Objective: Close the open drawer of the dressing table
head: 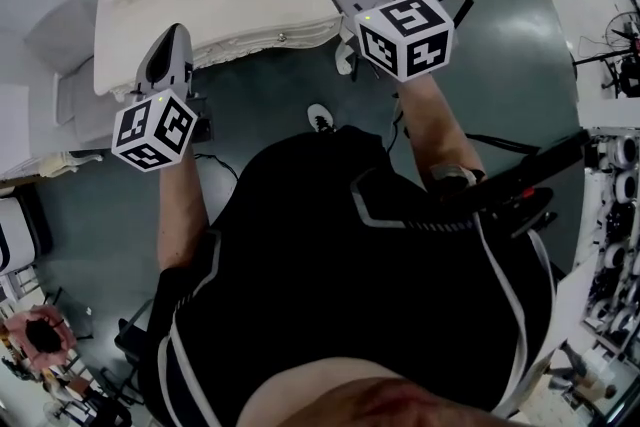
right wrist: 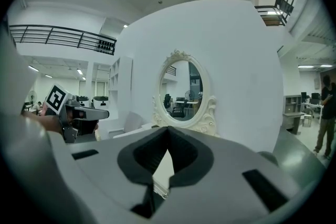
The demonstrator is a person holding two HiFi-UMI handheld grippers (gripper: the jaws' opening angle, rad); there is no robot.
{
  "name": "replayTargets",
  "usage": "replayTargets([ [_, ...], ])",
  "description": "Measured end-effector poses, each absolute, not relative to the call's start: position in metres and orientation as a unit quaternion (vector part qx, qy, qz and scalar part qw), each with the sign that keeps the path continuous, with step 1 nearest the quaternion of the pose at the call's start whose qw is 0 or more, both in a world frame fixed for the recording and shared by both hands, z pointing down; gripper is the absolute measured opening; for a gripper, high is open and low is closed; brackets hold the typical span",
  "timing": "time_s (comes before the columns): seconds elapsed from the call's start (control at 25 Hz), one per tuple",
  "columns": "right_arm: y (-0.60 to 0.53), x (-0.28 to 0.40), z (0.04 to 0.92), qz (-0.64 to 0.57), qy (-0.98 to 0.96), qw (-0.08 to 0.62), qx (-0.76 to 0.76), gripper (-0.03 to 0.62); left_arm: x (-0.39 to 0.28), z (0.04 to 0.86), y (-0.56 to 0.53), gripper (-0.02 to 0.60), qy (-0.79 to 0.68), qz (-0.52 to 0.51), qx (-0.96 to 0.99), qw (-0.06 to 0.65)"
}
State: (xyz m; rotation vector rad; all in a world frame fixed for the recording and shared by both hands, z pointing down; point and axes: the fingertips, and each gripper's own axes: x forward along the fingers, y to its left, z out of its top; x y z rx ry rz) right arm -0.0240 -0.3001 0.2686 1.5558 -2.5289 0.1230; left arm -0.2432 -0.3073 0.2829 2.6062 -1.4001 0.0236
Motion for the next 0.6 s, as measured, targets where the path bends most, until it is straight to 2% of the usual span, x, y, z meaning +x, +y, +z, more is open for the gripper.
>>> replayTargets([
  [0.6, -0.305, -0.003, 0.265, 0.039, -0.845, 0.082, 0.527, 0.003, -0.223, 0.278, -0.312, 0.005, -0.472, 0.002, 0.877, 0.088],
])
